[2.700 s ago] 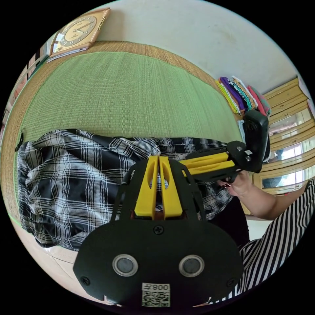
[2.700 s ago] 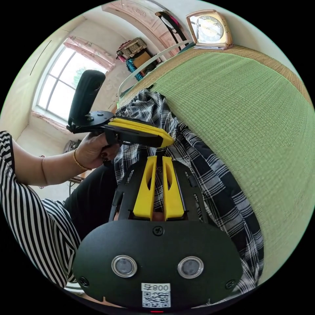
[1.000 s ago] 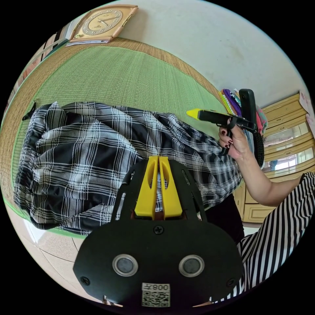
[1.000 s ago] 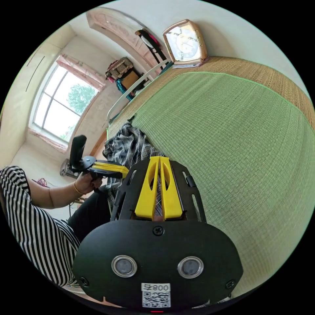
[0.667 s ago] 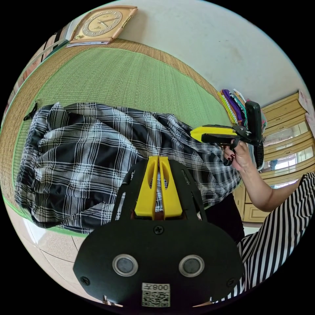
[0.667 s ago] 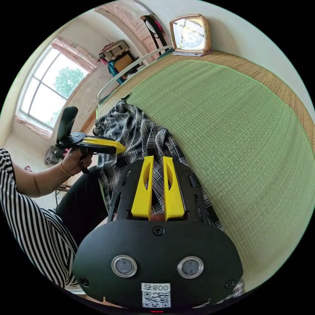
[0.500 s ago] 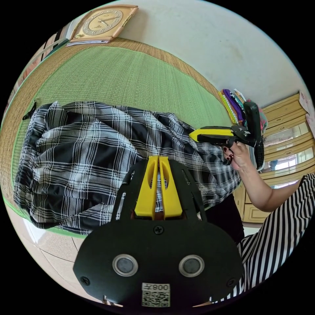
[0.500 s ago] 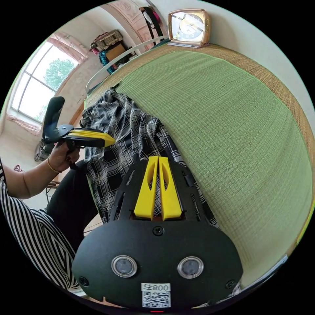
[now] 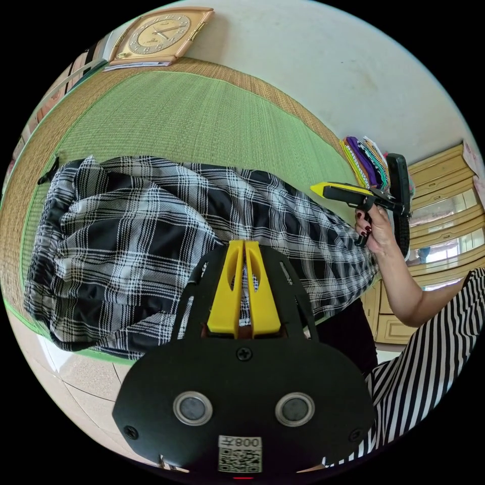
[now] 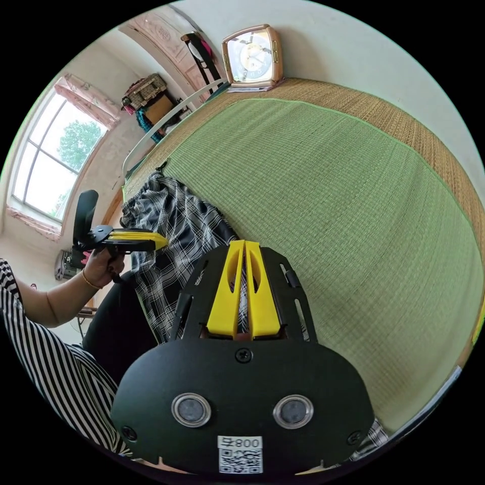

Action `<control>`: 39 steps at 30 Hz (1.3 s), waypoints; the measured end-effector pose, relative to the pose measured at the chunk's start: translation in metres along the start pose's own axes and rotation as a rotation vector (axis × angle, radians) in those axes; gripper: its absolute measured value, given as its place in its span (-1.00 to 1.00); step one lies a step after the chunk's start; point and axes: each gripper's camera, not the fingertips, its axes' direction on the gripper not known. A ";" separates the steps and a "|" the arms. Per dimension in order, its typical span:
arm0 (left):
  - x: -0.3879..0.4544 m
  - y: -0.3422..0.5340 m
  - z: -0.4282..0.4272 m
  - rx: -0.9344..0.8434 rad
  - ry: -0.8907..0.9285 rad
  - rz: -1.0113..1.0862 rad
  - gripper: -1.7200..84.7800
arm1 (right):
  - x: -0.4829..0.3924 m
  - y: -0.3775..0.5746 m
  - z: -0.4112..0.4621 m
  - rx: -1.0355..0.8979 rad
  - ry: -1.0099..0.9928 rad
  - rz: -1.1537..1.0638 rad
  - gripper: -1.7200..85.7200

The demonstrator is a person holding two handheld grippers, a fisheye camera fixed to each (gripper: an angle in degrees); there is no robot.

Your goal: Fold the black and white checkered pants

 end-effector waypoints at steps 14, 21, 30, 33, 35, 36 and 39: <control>-0.022 0.029 -0.014 0.044 -0.116 -0.116 -0.96 | 0.006 0.064 -0.006 -0.030 0.144 0.149 -0.97; -0.022 0.042 -0.019 0.061 -0.149 -0.135 -0.96 | 0.003 0.073 -0.021 -0.013 0.172 0.174 -0.96; -0.022 0.056 -0.024 0.073 -0.136 -0.130 -0.96 | -0.010 0.087 -0.019 -0.069 0.218 0.092 -0.86; -0.020 0.057 -0.022 0.075 -0.118 -0.119 -0.96 | -0.007 0.090 -0.019 -0.069 0.185 0.087 -0.83; -0.013 0.055 -0.020 0.081 -0.084 -0.078 -0.96 | -0.005 0.093 -0.020 -0.077 0.181 0.080 -0.84; -0.011 0.054 -0.019 0.084 -0.072 -0.066 -0.96 | -0.004 0.094 -0.020 -0.077 0.181 0.082 -0.84; 0.004 0.045 -0.011 0.080 -0.012 0.011 -0.96 | -0.002 0.096 -0.020 -0.081 0.202 0.080 -0.91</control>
